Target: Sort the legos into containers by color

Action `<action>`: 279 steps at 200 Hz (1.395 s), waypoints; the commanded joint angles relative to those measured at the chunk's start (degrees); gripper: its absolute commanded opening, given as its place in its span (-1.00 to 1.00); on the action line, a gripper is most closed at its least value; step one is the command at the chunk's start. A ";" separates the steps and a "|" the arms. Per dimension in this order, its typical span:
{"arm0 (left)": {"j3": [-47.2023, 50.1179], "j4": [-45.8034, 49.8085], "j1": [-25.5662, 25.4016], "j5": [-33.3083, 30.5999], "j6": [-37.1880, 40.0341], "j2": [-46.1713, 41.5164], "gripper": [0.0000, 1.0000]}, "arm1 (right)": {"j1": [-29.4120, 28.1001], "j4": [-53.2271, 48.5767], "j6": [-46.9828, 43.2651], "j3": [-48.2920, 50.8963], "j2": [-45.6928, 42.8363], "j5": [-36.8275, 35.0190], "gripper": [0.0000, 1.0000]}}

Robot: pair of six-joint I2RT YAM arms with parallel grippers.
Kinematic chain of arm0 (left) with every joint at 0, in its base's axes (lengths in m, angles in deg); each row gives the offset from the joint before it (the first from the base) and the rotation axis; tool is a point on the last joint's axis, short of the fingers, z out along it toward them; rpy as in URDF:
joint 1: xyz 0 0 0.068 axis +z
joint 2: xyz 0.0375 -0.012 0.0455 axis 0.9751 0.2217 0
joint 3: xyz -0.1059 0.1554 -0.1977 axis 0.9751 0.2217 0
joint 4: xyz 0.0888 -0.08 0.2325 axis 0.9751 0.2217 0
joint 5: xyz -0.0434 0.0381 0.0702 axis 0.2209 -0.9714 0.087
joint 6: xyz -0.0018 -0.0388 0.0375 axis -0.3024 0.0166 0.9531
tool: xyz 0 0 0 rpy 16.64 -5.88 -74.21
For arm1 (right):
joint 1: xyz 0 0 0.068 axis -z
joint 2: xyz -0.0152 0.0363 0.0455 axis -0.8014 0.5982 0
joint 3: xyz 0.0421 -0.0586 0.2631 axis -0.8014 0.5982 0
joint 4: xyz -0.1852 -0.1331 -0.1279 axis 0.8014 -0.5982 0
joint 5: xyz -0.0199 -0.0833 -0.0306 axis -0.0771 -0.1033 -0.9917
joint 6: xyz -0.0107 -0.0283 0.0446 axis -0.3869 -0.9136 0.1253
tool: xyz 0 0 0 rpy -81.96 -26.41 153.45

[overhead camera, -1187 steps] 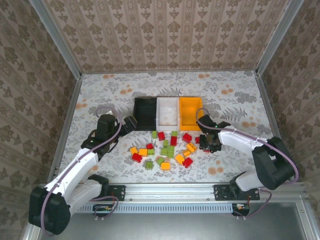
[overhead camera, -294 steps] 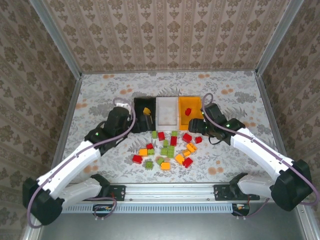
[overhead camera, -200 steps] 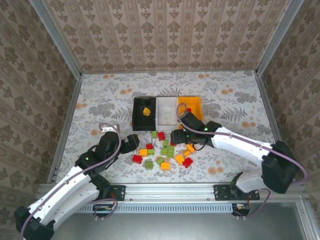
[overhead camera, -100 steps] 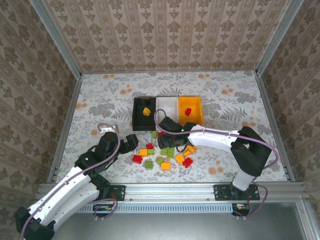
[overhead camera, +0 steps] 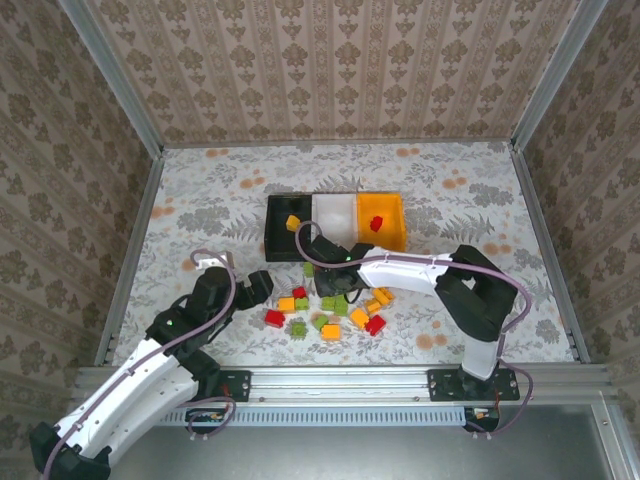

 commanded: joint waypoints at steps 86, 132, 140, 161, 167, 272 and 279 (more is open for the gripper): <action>0.75 0.97 1.37 0.89 -1.20 -0.79 1.00 | -0.47 -1.89 0.55 1.15 -5.89 -3.66 -0.58; 0.53 -0.53 1.46 1.35 -0.65 -0.52 1.00 | 2.96 -5.96 -4.24 -5.40 -10.49 -5.42 -0.55; 0.47 -0.78 1.46 1.50 -0.81 -0.33 1.00 | 4.21 -6.53 -4.76 -7.26 -9.26 -5.44 -0.55; 0.52 -0.97 1.55 2.04 -1.09 0.29 1.00 | 7.78 -6.89 -6.02 -12.11 -4.58 -5.76 -0.54; 0.48 -0.90 1.55 2.07 -1.09 0.42 1.00 | 8.78 -7.13 -6.11 -13.53 -2.88 -5.79 -0.53; 0.93 -1.87 1.89 3.70 -1.80 1.07 1.00 | 15.44 -7.60 -7.34 -20.92 2.27 -3.36 0.26; 0.82 -2.02 1.90 3.78 -1.72 1.23 1.00 | 15.44 -7.43 -6.75 -18.81 -0.05 -3.19 0.29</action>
